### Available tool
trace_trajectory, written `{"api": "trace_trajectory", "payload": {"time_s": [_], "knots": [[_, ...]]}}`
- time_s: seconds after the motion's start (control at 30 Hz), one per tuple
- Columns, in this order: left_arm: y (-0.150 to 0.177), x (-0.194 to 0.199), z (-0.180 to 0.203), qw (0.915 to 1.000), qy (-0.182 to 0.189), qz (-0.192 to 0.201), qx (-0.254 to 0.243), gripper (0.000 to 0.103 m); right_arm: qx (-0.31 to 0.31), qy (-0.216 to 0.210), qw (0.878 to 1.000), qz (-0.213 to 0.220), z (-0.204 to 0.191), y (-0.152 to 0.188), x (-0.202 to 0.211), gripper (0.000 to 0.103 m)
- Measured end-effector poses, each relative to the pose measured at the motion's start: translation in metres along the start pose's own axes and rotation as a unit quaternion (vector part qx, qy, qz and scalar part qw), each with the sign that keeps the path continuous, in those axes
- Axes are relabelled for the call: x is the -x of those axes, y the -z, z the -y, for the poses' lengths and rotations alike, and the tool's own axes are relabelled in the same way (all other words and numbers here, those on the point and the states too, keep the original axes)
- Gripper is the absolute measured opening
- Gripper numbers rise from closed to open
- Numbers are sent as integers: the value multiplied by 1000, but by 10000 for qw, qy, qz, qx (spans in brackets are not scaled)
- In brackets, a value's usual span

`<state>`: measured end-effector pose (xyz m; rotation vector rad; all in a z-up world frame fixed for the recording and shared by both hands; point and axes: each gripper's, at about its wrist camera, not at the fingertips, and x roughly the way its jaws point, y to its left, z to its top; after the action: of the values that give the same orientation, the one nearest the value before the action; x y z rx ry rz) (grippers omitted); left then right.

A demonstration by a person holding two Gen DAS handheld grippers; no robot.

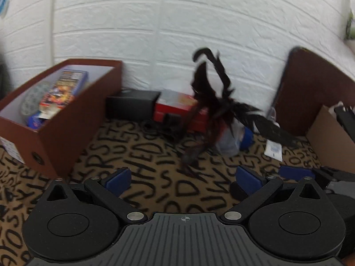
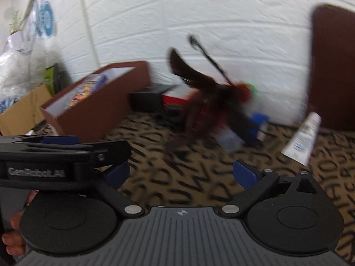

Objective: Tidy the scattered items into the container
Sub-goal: 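Move the left tool to the clear plastic tube beside the feather duster, then grasp the clear plastic tube with the left tool and lift it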

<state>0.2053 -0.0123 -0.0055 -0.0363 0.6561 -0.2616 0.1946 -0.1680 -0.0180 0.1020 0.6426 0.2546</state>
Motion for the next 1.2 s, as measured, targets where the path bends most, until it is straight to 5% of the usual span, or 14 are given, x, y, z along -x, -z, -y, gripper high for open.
{"api": "trace_trajectory", "payload": {"time_s": [0.33,0.47,0.77,1.03,1.2], "knots": [[-7,-50,43,9984,412,-198,-343,94,-199,594,9980,40,68,19,-9,94],[-19,-74,56,9977,455,-260,-442,82,-307,787,9964,50,87,15,-18,87],[-39,-127,54,9975,330,-487,-400,61,-101,561,9983,112,94,-1,-51,64],[-46,-141,51,9972,539,-439,-269,63,42,233,9997,99,89,-16,-87,60],[-50,-154,50,9960,634,-584,-213,54,42,109,9999,-8,92,-22,-103,41]]}}
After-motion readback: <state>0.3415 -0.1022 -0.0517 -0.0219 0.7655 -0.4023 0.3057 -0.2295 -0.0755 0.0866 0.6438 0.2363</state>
